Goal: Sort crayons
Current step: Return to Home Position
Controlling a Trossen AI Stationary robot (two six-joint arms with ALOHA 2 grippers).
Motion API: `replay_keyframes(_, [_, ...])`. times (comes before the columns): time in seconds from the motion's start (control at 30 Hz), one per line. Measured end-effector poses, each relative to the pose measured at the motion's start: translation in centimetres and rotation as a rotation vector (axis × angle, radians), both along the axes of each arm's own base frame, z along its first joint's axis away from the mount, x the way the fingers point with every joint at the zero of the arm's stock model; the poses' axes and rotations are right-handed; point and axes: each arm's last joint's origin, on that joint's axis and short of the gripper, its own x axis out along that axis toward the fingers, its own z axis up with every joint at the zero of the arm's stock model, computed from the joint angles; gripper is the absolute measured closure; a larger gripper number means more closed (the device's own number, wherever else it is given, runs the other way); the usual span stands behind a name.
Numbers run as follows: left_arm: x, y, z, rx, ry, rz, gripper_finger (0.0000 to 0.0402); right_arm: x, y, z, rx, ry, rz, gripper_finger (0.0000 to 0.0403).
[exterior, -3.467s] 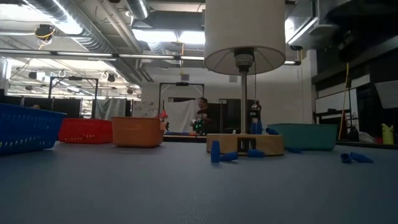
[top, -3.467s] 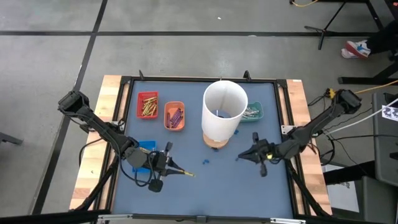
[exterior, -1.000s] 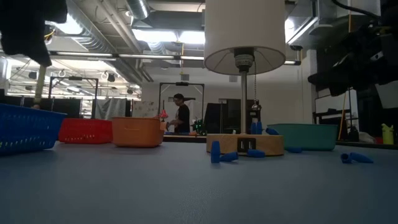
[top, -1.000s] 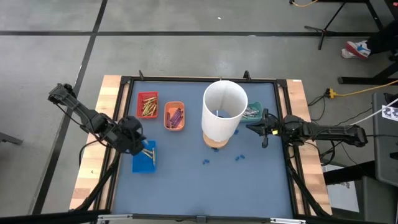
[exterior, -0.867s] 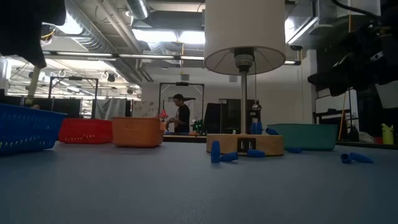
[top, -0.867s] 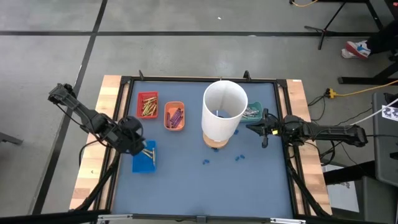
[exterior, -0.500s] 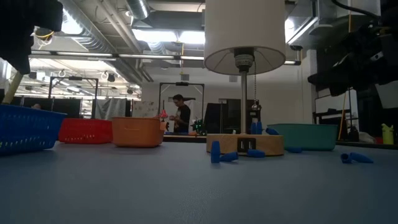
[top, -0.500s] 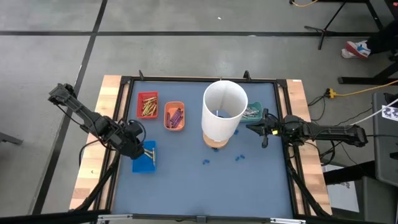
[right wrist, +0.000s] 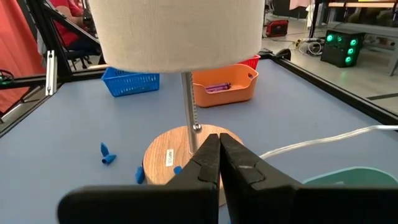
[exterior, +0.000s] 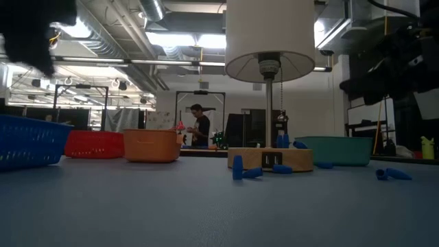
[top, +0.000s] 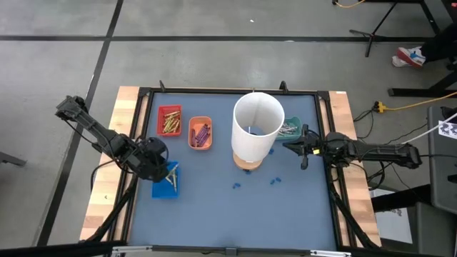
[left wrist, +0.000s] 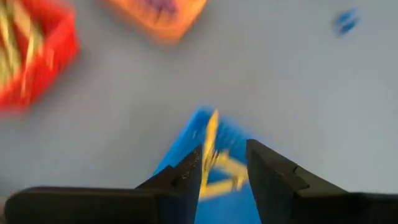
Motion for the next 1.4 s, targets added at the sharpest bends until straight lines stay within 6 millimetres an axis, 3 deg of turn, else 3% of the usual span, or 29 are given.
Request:
replay_keyframes(0.23, [1.8,-0.2,1.2,0.258,-0.214,-0.145,0.032,-0.3,0.0,0.5,-0.003,-0.056,0.0,0.0393])
replay_keyframes(0.53, [2.8,1.7,1.5,0.428,-0.174,-0.162,0.0396,-0.8,0.0,1.2,-0.008,-0.139,0.0,0.0393])
replay_keyframes(1.0, [6.2,4.9,3.9,0.562,-0.361,-0.382,0.0401,-0.9,0.1,1.3,-0.009,-0.16,0.0,0.0393])
replay_keyframes(1.2, [6.5,7.2,4.2,0.65,-0.333,-0.372,0.0401,-0.9,0.1,1.3,-0.009,-0.16,0.0,0.0393])
replay_keyframes(1.4, [6.0,8.8,3.1,0.564,-0.349,-0.412,0.0401,-0.9,0.1,1.3,-0.009,-0.16,0.0,0.0393])
